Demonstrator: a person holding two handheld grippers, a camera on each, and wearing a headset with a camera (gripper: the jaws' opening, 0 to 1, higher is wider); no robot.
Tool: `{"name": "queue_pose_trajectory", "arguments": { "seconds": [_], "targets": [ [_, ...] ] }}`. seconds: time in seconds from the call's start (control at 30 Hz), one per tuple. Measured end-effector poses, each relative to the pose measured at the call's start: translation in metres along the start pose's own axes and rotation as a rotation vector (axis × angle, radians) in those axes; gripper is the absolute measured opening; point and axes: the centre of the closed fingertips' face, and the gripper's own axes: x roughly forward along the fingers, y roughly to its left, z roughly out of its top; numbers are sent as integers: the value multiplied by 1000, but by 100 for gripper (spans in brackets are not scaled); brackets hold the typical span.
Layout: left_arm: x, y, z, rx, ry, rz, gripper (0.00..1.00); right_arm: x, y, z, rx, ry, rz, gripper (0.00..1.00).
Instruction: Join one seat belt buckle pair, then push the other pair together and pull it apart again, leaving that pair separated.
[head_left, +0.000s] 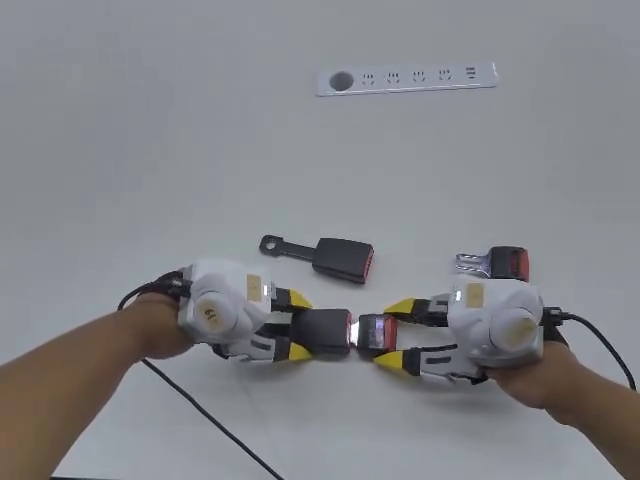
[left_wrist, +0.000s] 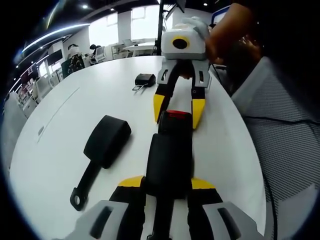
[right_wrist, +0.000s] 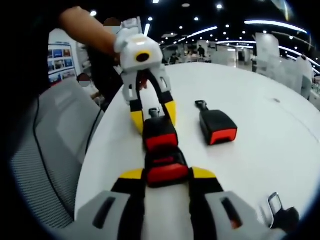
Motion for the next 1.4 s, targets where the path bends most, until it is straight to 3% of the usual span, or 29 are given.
{"name": "queue_pose_trajectory", "arguments": {
  "seconds": [0.27, 1.03, 1.23, 1.4],
  "targets": [
    [0, -1, 0, 6, 0, -11, 33, 1, 1, 0, -60, 21, -6, 33],
    [0, 0, -1, 6, -11, -12, 33, 1, 0, 0, -61, 3, -24, 32],
    [2, 0, 1, 33, 23, -11, 34, 1, 0, 0, -51, 1, -23, 34],
    [4, -1, 3, 21, 46, 5, 36, 1, -2, -1, -59, 33, -50, 39]
  ]
}}
